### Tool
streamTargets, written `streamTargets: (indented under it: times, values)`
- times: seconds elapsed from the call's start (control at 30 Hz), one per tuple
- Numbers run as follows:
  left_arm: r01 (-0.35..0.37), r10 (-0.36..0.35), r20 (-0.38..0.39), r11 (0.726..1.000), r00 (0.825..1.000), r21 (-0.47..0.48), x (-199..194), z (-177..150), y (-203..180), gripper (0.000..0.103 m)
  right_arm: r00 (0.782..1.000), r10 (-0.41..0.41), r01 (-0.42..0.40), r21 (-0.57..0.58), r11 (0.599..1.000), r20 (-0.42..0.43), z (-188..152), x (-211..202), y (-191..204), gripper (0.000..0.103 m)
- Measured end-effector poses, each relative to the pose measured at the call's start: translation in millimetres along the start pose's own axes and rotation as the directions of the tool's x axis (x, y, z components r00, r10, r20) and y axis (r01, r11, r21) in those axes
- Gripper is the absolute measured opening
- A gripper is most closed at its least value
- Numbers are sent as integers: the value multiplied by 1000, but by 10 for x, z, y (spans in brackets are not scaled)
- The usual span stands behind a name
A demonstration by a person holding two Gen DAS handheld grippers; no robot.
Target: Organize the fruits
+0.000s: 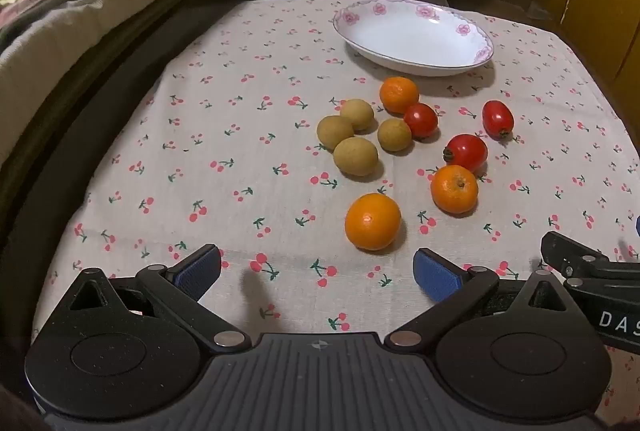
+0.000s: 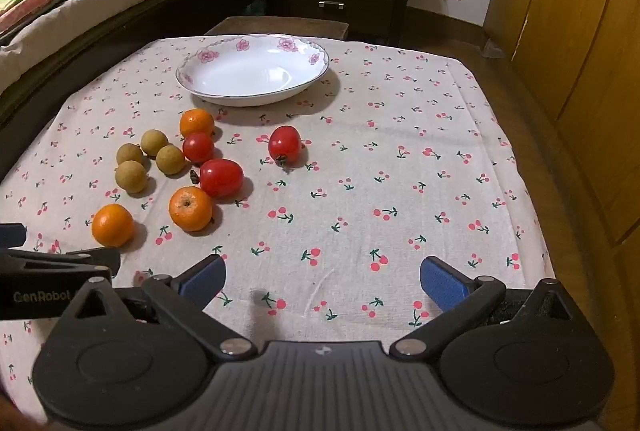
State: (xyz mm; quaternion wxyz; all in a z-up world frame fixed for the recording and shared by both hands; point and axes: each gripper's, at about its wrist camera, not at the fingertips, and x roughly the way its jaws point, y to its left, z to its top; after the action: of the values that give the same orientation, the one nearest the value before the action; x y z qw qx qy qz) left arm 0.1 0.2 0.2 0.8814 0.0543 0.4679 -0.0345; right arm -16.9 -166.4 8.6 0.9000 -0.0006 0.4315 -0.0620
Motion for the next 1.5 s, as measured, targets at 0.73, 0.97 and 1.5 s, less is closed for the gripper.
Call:
streamTargets:
  times: [0.73,0.97,1.5]
  values:
    - [10,-10,-4,1000,1000,1,7,-30,-17,102,999,18,-17,8,1000,-29,20,37,5,103]
    - [23,-23,5,1000,1000,-11,-40,-19,17,102,997,63,-60,59,996,-42,30,50,-70,103]
    - [36,-35,20,999,999,-30,-69,6,55,101,993,115,-111,134,985,-19,52,14,-166,102]
